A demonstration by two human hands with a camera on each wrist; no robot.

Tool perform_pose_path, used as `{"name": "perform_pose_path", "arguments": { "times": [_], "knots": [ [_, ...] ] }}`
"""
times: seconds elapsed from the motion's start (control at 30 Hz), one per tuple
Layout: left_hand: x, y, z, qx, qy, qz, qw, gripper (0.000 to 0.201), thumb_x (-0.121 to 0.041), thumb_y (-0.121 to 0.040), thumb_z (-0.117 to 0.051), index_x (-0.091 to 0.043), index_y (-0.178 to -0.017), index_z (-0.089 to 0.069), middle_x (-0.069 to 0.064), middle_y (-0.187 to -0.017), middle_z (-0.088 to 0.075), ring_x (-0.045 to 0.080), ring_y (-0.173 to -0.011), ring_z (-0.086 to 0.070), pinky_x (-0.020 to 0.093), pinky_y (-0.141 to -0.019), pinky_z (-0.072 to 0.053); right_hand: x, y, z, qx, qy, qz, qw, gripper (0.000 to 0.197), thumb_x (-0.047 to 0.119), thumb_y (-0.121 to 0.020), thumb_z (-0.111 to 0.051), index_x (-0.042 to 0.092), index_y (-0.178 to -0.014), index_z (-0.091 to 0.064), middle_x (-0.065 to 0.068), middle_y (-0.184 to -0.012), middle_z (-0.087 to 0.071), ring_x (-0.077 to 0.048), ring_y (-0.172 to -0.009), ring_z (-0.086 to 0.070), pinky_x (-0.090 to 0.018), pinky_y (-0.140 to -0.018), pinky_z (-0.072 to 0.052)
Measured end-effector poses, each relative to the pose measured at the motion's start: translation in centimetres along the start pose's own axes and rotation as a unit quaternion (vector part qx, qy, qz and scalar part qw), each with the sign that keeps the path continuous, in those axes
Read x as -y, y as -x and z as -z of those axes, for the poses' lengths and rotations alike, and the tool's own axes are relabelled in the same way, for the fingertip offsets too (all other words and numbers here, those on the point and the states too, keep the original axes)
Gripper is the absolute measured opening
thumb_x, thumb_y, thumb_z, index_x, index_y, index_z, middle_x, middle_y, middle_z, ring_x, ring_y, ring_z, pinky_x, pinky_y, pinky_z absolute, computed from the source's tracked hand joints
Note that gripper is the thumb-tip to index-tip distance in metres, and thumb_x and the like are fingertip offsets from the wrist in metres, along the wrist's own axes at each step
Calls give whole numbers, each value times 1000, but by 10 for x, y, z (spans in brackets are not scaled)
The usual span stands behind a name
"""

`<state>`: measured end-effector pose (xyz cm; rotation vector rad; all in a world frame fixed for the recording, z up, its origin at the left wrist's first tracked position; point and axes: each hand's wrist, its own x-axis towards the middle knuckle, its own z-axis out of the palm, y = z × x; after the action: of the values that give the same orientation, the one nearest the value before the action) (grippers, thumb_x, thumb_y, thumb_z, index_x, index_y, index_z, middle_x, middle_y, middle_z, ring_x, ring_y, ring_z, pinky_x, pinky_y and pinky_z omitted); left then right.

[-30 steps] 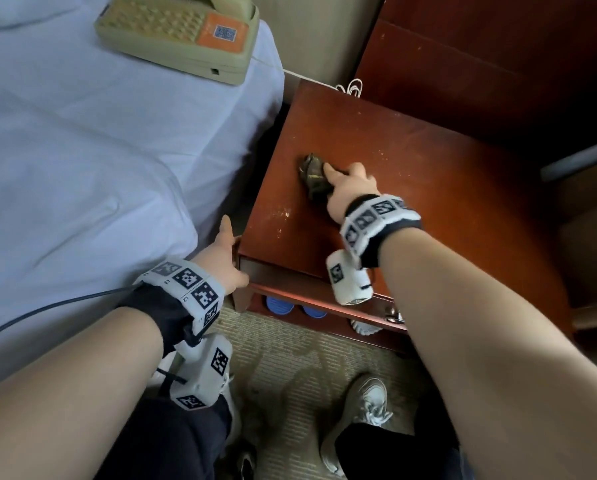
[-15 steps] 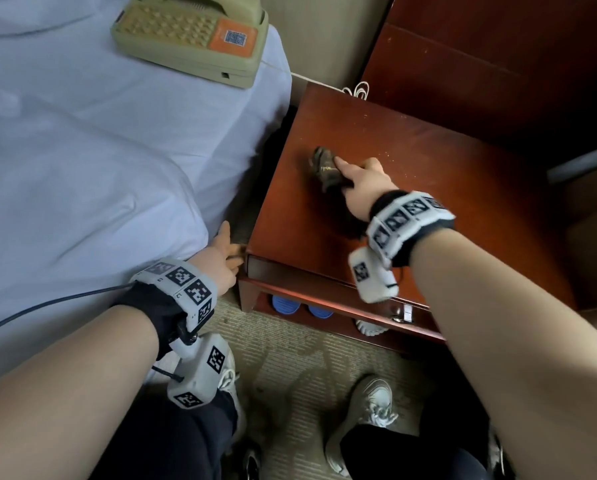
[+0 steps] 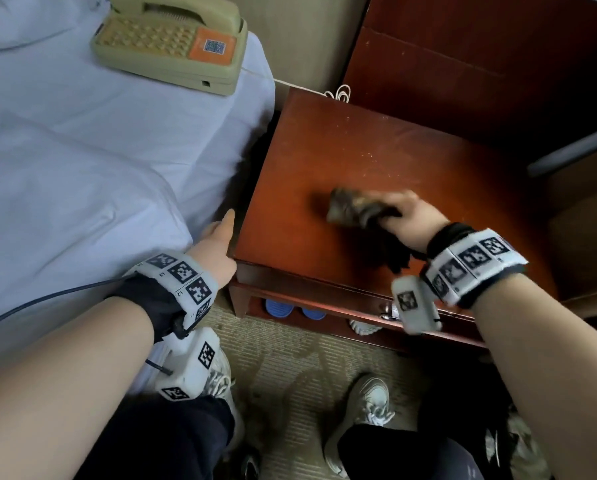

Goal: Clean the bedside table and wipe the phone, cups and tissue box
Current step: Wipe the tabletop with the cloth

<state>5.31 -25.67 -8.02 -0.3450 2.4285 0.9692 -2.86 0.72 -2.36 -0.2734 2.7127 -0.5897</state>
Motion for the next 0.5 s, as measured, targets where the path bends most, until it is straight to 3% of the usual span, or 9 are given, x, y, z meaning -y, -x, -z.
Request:
{"name": "perform_pose_path", "arguments": {
  "times": [0.03, 0.07, 0.1, 0.13, 0.2, 0.27, 0.33, 0.43, 0.5],
  "knots": [
    [-5, 1, 1, -13, -36, -11, 999, 77, -1, -92, -42, -21, -149, 5, 2, -158, 1, 21, -142, -21, 27, -111, -23, -8, -12, -3, -63, -16, -84, 994, 50, 10, -93, -44, 25, -140, -40, -5, -136, -37, -24, -126, -41, -17, -103, -29],
    [-9, 0, 0, -23, -65, -26, 997, 74, -9, -94, -44, -20, -149, 5, 2, -158, 5, 20, -145, -12, 28, -115, -17, -9, -20, -8, -78, -20, -170, 982, 51, 17, -93, -44, 27, -142, -35, -10, -141, -32, -31, -128, -39, -27, -106, -31],
    [-14, 0, -1, -26, -96, -39, 994, 73, -18, -96, -45, -19, -149, 5, 2, -158, 9, 19, -146, -2, 30, -118, -12, -6, -26, -15, -63, -1, -218, 974, 52, 22, -92, -44, 29, -142, -32, -11, -143, -30, -35, -128, -38, -33, -105, -33],
    [-18, -2, -2, -24, -124, -47, 991, 73, -26, -97, -44, -18, -149, 6, 3, -158, 13, 20, -146, 6, 33, -120, -7, -1, -28, -23, -23, 36, -214, 976, 53, 21, -92, -44, 32, -142, -30, -8, -142, -29, -35, -129, -36, -35, -103, -35],
    [-24, -6, -5, -13, -168, -57, 984, 74, -35, -97, -41, -19, -149, 9, 3, -156, 20, 21, -144, 18, 36, -120, 1, 13, -22, -37, 63, 102, -94, 988, 56, 14, -91, -43, 38, -140, -31, -3, -136, -28, -29, -126, -34, -34, -102, -35],
    [-30, -11, -7, -15, -207, -66, 976, 75, -39, -96, -41, -19, -149, 10, 4, -155, 22, 22, -143, 22, 34, -117, 7, 20, -8, -38, 146, 98, 28, 984, 53, 10, -91, -41, 36, -137, -39, -1, -129, -33, -24, -119, -40, -27, -98, -35],
    [-37, -18, -8, -22, -234, -76, 969, 78, -42, -95, -41, -18, -149, 10, 4, -156, 22, 23, -143, 21, 33, -117, 9, 15, -1, -18, 170, 82, 65, 980, 55, 2, -90, -38, 34, -134, -46, -1, -127, -39, -20, -118, -43, -20, -97, -32],
    [-44, -29, -10, -12, -251, -72, 965, 81, -47, -93, -41, -18, -148, 11, 4, -156, 21, 22, -144, 20, 34, -117, 9, -19, -13, 20, 14, 36, -26, 999, 56, 0, -86, -39, 31, -132, -50, 2, -126, -49, -17, -119, -47, -14, -89, -33],
    [-48, -33, -13, 5, -266, -63, 962, 84, -52, -92, -41, -19, -148, 13, 4, -155, 23, 22, -143, 22, 35, -117, 10, -56, -38, 35, -84, 13, -148, 985, 48, 8, -90, -40, 26, -134, -48, -6, -136, -47, -25, -123, -48, -22, -94, -37]
  ]
}}
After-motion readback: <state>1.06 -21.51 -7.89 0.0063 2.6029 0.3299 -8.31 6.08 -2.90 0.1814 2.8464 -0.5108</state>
